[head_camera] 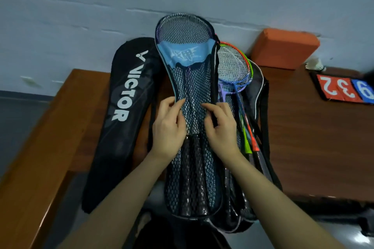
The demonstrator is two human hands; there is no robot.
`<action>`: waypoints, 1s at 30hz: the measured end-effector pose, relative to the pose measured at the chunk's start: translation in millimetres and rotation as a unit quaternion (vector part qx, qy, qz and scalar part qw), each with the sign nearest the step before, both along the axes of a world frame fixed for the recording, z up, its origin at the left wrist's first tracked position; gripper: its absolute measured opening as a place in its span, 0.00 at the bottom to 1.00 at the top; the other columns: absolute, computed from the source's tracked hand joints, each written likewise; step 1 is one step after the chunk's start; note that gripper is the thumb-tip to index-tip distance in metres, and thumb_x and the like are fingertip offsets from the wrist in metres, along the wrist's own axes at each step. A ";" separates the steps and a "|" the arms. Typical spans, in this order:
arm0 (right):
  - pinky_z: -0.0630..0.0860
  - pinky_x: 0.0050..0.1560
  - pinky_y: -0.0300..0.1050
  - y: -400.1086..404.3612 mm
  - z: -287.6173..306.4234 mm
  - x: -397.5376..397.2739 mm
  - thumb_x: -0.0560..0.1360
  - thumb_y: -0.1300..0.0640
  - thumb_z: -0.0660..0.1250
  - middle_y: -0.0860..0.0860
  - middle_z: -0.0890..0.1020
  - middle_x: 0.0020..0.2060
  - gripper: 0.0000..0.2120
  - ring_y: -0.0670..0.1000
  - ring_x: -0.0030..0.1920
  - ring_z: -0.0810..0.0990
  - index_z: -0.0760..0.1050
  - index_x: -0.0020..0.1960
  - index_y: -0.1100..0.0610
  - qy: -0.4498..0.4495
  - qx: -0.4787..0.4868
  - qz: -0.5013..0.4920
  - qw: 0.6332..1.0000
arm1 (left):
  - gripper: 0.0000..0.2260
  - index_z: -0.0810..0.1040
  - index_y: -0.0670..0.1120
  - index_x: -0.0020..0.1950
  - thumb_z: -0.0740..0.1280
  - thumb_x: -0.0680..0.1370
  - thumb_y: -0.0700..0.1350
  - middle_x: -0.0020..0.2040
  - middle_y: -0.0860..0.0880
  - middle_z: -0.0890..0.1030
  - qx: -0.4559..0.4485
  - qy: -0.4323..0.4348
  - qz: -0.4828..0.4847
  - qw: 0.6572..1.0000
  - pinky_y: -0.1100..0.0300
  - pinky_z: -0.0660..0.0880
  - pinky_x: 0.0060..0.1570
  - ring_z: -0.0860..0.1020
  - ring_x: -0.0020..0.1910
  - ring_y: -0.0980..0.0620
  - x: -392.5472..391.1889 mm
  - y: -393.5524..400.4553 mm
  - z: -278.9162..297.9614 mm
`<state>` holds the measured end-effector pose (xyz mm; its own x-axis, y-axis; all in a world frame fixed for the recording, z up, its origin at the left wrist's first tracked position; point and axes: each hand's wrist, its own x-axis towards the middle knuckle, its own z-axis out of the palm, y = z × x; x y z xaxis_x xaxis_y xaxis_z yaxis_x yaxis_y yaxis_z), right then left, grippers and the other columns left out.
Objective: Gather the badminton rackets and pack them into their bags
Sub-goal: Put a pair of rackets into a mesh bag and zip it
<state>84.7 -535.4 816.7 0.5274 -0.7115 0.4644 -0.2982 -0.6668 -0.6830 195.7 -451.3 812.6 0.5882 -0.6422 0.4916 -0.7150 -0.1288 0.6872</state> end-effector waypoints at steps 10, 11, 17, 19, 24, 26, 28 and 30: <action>0.72 0.47 0.38 71.9 3.9 118.6 0.75 0.59 0.58 0.55 0.76 0.45 0.14 0.49 0.46 0.75 0.78 0.55 0.62 -0.021 -0.016 -0.008 1.000 | 0.15 0.75 0.39 0.62 0.64 0.76 0.35 0.59 0.40 0.74 0.061 -0.032 0.002 0.998 0.52 0.74 0.50 0.75 0.55 0.45 126.1 72.4 11.5; 0.73 0.47 0.43 76.7 0.7 129.6 0.75 0.59 0.58 0.55 0.76 0.45 0.14 0.51 0.46 0.76 0.79 0.55 0.62 -0.017 -0.010 -0.007 1.000 | 0.15 0.75 0.38 0.62 0.64 0.76 0.35 0.60 0.40 0.74 0.071 -0.030 0.005 0.997 0.50 0.75 0.49 0.76 0.54 0.43 138.6 78.0 9.5; 0.75 0.49 0.47 94.2 -21.7 175.3 0.76 0.63 0.61 0.54 0.77 0.48 0.12 0.51 0.48 0.77 0.78 0.57 0.61 0.032 0.052 -0.005 0.998 | 0.15 0.73 0.37 0.64 0.62 0.77 0.36 0.61 0.40 0.72 0.149 -0.001 0.005 0.989 0.48 0.76 0.49 0.77 0.52 0.41 186.8 96.0 -13.6; 0.72 0.53 0.40 96.2 -26.0 184.3 0.77 0.62 0.62 0.52 0.78 0.50 0.12 0.46 0.50 0.75 0.76 0.59 0.59 0.052 0.106 -0.003 0.993 | 0.16 0.71 0.37 0.65 0.61 0.78 0.36 0.60 0.41 0.71 0.162 0.037 0.011 0.986 0.52 0.72 0.56 0.75 0.54 0.44 196.7 99.3 -22.1; 0.73 0.54 0.40 100.6 -49.1 184.9 0.76 0.61 0.64 0.49 0.81 0.52 0.14 0.46 0.51 0.77 0.75 0.62 0.57 0.061 0.235 -0.027 0.970 | 0.20 0.66 0.38 0.69 0.62 0.78 0.39 0.59 0.42 0.69 0.214 0.099 0.004 0.972 0.67 0.63 0.55 0.72 0.56 0.47 204.2 117.0 -48.2; 0.74 0.58 0.44 104.3 -59.8 178.4 0.77 0.61 0.63 0.51 0.81 0.54 0.14 0.47 0.54 0.77 0.75 0.62 0.58 0.072 0.247 -0.044 0.965 | 0.20 0.66 0.37 0.69 0.63 0.78 0.39 0.59 0.42 0.69 0.216 0.126 0.017 0.968 0.71 0.60 0.53 0.72 0.56 0.48 201.3 124.3 -56.8; 0.72 0.61 0.42 105.4 -65.1 172.3 0.78 0.61 0.61 0.52 0.80 0.57 0.14 0.47 0.57 0.76 0.74 0.63 0.59 0.073 0.241 -0.058 0.966 | 0.20 0.67 0.36 0.68 0.64 0.77 0.39 0.57 0.41 0.70 0.208 0.135 0.017 0.969 0.72 0.60 0.52 0.72 0.54 0.48 198.7 125.9 -63.1; 0.70 0.60 0.39 103.2 -67.5 169.1 0.78 0.62 0.61 0.53 0.79 0.57 0.15 0.49 0.57 0.76 0.73 0.64 0.60 0.084 0.214 -0.069 0.971 | 0.20 0.67 0.35 0.68 0.64 0.77 0.41 0.57 0.41 0.69 0.219 0.133 0.009 0.966 0.71 0.61 0.50 0.71 0.50 0.51 196.7 125.2 -67.9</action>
